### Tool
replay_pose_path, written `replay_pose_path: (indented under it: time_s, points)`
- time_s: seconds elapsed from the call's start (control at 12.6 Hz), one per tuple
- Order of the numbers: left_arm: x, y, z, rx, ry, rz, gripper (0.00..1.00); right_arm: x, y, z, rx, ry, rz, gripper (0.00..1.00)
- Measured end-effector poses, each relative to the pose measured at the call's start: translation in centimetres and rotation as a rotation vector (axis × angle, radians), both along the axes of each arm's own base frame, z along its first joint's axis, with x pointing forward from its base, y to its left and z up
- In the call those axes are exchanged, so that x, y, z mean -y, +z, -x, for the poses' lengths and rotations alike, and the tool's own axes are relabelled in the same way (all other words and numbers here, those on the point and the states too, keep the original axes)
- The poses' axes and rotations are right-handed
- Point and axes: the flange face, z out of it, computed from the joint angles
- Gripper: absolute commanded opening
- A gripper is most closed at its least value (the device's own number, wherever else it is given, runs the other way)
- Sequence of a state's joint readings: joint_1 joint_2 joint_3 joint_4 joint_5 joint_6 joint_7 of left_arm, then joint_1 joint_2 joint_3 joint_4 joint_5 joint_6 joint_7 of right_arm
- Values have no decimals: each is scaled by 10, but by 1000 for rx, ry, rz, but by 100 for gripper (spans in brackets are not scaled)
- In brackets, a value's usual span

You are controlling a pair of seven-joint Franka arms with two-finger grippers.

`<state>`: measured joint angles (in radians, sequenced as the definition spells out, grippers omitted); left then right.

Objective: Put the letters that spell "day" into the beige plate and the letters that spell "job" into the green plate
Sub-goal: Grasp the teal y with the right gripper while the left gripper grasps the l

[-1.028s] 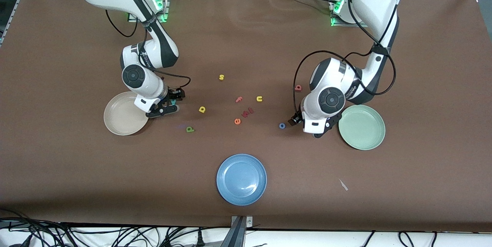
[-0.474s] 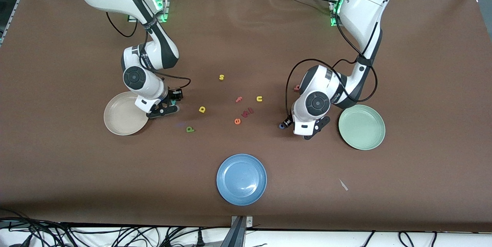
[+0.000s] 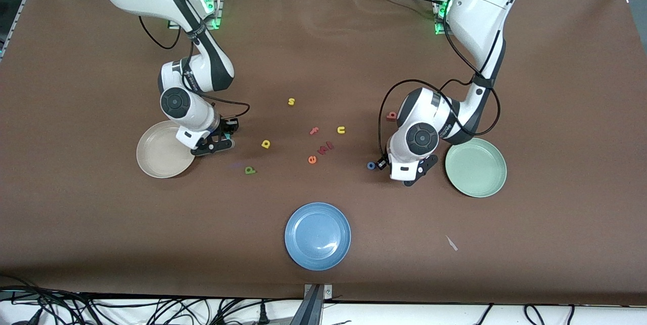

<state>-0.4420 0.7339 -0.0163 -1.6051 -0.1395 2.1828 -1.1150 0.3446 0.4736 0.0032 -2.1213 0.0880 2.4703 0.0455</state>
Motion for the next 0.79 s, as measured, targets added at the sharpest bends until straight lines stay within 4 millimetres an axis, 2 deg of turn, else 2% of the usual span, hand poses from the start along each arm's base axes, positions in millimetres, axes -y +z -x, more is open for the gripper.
replay_pose_path:
  time_s: [0.16, 0.32, 0.4, 0.47, 0.55, 0.63, 0.79]
  points:
    - [-1, -4, 1, -6, 0, -3, 45, -3, 2, 0, 5, -3, -4, 18]
    - [-1, -8, 1, -10, 1, -5, 41, -5, 3, -2, 11, -20, -4, 13]
    - [-2, -9, 1, -11, 2, -6, 41, -8, 6, -5, 8, -30, -3, 13]
    - [-3, -10, 1, -13, 3, -7, 36, -11, 14, -12, -11, -43, 2, 13]
    - [-3, -11, 1, -15, 3, -8, 32, -12, 28, -22, -37, -62, 12, 13]
    - [-4, -13, 1, -17, 4, -9, 21, -4, 48, -37, -56, -82, 23, 13]
    - [-6, -13, 0, -16, 7, -9, 0, 32, 81, -62, -69, -138, 48, 13]
